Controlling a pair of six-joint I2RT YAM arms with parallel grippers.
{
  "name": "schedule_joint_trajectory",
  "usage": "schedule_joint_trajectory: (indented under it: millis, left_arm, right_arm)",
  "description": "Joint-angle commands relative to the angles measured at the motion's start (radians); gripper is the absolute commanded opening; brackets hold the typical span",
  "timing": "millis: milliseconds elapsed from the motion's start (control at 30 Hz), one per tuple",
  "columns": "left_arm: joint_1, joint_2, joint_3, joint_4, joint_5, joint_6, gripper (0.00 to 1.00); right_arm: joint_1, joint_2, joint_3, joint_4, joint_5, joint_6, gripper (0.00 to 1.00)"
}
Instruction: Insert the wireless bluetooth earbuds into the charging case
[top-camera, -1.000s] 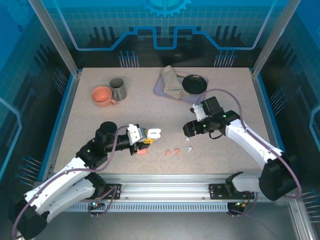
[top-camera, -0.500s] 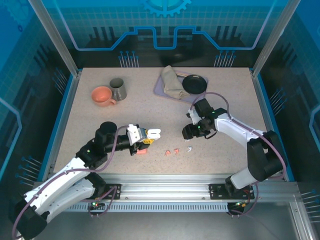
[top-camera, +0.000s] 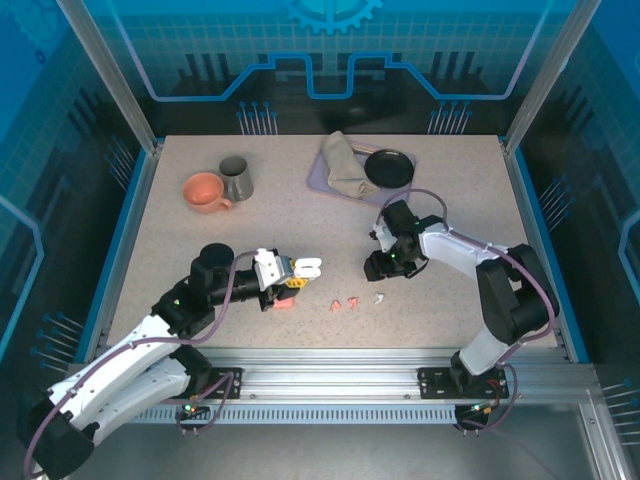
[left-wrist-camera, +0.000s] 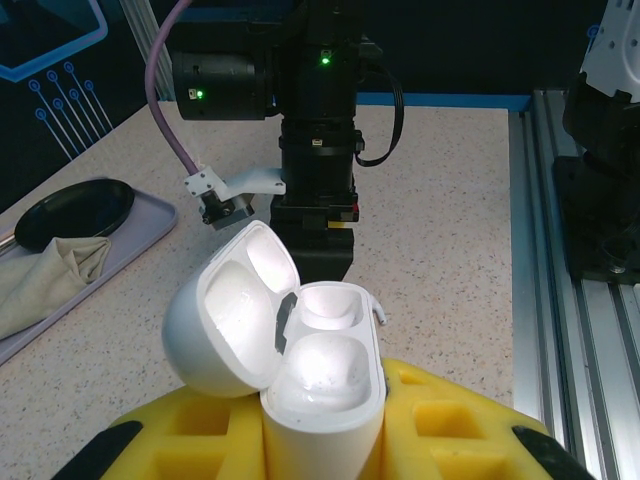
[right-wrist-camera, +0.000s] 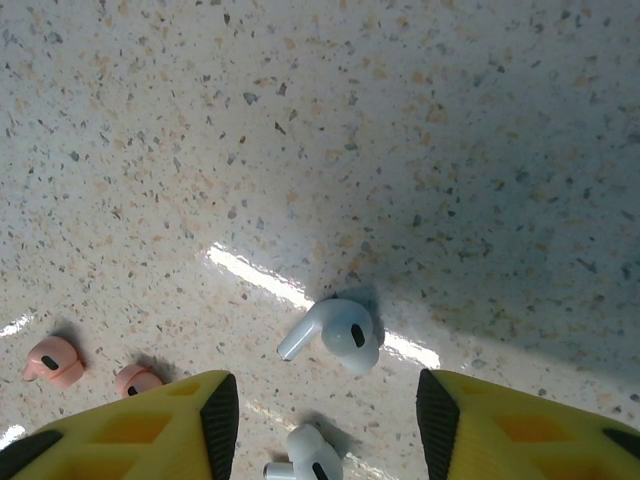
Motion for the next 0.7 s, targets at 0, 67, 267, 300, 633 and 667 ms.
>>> schedule_joint_trajectory:
  millis: [0,67,267,300,633,667]
  left_arm:
    - [-0.008,-0.014,0.022,-0.011,0.006,-0.013,0.00]
    - [-0.007,-0.013,0.022,-0.010,0.005,-0.013,0.00]
    - [-0.008,-0.009,0.022,-0.013,0.008,-0.013,0.00]
    - [-0.007,-0.008,0.023,-0.012,0.008,-0.013,0.00]
    - [-0.007,-0.003,0.037,-0.033,0.008,-0.006,0.00]
    - [-0.008,-0.002,0.037,-0.033,0.008,-0.007,0.00]
  right_arm:
    - [-0.016,0.036,0.036,0.008,-0.028,0.011,0.51]
    - [-0.017,0.047,0.039,0.012,-0.035,0.013,0.50]
    - [-0.016,0.073,0.050,0.017,-0.050,0.011,0.48]
    - [-0.017,0.077,0.050,0.016,-0.054,0.010,0.47]
    - [-0.015,0.099,0.045,0.002,-0.058,0.008,0.46]
    - [-0.015,0.101,0.044,0.000,-0.059,0.008,0.46]
